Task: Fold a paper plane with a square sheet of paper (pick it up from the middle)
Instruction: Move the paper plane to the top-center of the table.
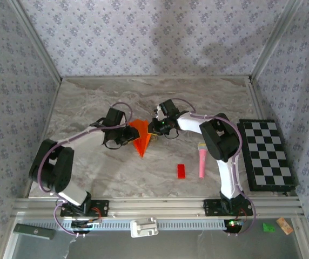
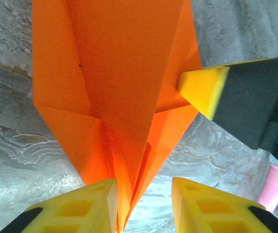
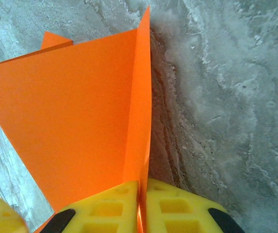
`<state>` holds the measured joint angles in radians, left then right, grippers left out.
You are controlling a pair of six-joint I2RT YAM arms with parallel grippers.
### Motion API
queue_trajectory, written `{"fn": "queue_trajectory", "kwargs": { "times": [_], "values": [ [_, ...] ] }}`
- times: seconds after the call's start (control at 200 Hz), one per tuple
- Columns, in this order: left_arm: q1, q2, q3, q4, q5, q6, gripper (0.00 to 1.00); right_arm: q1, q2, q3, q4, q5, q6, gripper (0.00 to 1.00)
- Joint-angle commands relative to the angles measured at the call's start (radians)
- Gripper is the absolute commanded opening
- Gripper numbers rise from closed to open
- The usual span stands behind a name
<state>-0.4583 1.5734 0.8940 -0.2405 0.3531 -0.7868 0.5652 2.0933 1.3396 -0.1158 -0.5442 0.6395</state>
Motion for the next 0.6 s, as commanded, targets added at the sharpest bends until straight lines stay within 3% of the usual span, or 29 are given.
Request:
{"fn": "queue_trajectory", "kwargs": {
  "times": [0.0,0.595],
  "values": [
    [-0.017,0.043,0.040,-0.041,-0.021,-0.014,0.33,0.006,-0.004,0.020,-0.024,-0.020,0.006,0.12],
    [-0.081,0.208,0.183,-0.179,-0.037,0.056,0.36,0.009,-0.007,0.027,-0.027,-0.027,0.009,0.12]
  ]
}}
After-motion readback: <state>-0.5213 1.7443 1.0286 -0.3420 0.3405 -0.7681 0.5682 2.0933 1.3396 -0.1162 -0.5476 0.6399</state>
